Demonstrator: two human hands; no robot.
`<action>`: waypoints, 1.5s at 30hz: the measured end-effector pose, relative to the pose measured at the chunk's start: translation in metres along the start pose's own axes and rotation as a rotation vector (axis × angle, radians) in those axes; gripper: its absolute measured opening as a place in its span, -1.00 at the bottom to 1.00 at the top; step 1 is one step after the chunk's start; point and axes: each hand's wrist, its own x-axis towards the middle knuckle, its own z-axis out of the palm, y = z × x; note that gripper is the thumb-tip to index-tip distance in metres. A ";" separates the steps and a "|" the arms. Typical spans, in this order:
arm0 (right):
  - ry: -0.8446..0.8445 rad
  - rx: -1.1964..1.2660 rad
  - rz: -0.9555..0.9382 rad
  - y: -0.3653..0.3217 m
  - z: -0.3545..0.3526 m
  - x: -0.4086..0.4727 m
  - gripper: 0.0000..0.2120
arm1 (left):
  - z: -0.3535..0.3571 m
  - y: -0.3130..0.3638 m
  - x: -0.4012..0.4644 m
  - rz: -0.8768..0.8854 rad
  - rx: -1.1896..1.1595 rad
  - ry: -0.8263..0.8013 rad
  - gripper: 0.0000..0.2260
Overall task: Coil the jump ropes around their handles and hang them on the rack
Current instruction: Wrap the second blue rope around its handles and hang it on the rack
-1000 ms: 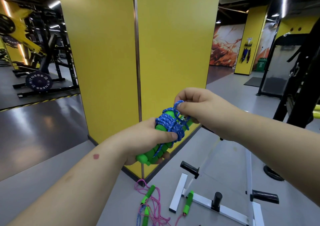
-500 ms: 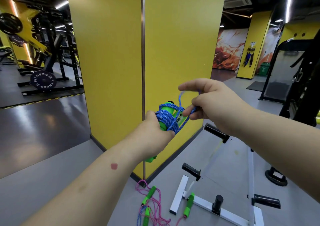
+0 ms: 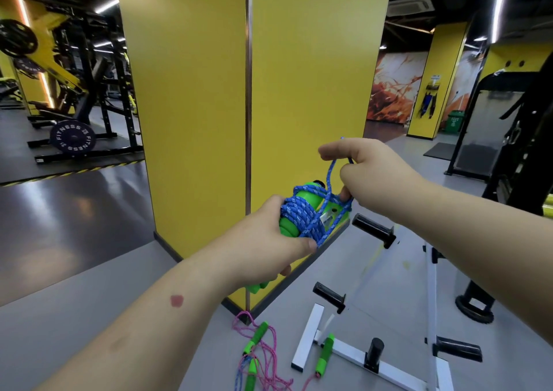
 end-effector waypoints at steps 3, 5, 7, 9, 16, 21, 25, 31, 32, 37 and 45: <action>0.021 0.101 0.028 0.009 -0.001 0.006 -0.36 | -0.005 -0.003 -0.001 0.016 -0.126 -0.034 -0.62; -0.022 0.203 0.064 0.013 -0.002 0.008 -0.45 | -0.008 -0.006 -0.004 0.018 -0.281 -0.129 -0.64; -0.118 0.328 0.140 0.015 -0.001 0.008 -0.56 | -0.012 -0.009 -0.007 0.029 -0.434 -0.225 -0.58; -0.220 0.446 0.214 0.017 0.000 0.009 -0.60 | -0.014 -0.012 -0.008 0.045 -0.537 -0.264 -0.51; -0.436 0.788 0.328 0.006 -0.011 0.010 -0.67 | -0.014 -0.019 -0.006 0.093 -0.785 -0.296 -0.35; -0.367 0.739 0.263 0.005 -0.018 0.013 -0.50 | -0.016 -0.019 -0.005 0.091 -0.831 -0.286 -0.41; -0.357 0.852 0.250 0.006 -0.022 0.011 -0.46 | -0.023 -0.021 -0.007 0.077 -0.873 -0.264 -0.47; -0.440 0.580 0.156 0.011 -0.012 0.009 -0.29 | -0.022 -0.021 -0.008 0.120 -0.980 -0.355 -0.53; -0.466 0.507 0.118 0.010 -0.010 0.007 -0.27 | -0.022 -0.020 -0.008 0.132 -1.021 -0.374 -0.51; -0.416 0.056 -0.128 0.000 0.000 -0.007 -0.21 | -0.020 -0.018 -0.005 0.080 -1.251 -0.310 -0.59; 0.017 -0.694 -0.741 0.010 0.012 -0.028 -0.23 | -0.021 0.001 -0.005 -0.006 -1.529 -0.198 -0.67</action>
